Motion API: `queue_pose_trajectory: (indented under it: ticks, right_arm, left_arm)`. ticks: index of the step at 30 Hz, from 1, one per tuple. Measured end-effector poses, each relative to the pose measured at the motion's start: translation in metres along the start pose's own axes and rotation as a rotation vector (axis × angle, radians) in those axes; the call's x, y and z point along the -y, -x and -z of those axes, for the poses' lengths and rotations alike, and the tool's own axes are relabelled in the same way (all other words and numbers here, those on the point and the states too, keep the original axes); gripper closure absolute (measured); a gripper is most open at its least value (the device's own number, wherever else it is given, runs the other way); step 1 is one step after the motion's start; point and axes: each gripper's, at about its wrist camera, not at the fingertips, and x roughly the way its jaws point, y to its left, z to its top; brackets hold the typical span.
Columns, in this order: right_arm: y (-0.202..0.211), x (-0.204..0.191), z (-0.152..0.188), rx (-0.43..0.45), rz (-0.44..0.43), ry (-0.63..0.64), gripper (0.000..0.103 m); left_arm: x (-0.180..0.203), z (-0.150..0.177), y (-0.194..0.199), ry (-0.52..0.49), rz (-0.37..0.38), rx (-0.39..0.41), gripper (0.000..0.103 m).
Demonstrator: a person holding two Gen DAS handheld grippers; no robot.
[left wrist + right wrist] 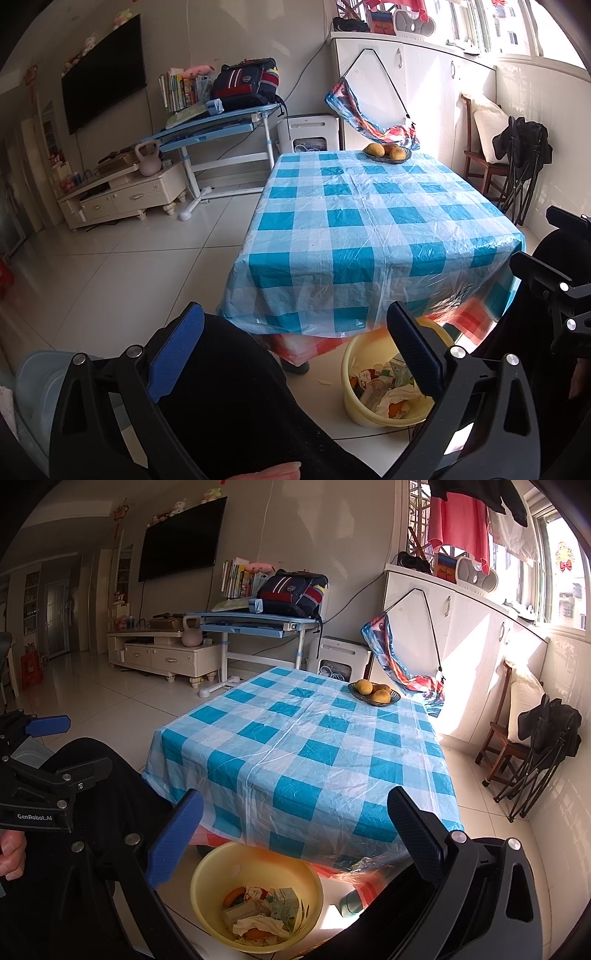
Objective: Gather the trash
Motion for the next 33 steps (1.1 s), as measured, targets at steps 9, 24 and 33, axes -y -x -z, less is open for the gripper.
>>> queue_pose_trajectory:
  ticks: [9, 24, 33]
  right_arm:
    - [-0.0002, 0.0003, -0.0003, -0.001, 0.0, 0.0, 0.008]
    - [0.0, 0.001, -0.0009, -0.001, -0.001, 0.0, 0.008]
    - [-0.0018, 0.0044, 0.0039, 0.005, -0.011, -0.028, 0.008]
  left_arm:
    - [0.0002, 0.0, -0.0001, -0.001, 0.0, -0.001, 0.007]
    - [-0.0007, 0.0044, -0.0029, 0.014, 0.007, -0.008, 0.007]
    - [0.0005, 0.0053, -0.0064, -0.002, 0.001, -0.019, 0.007]
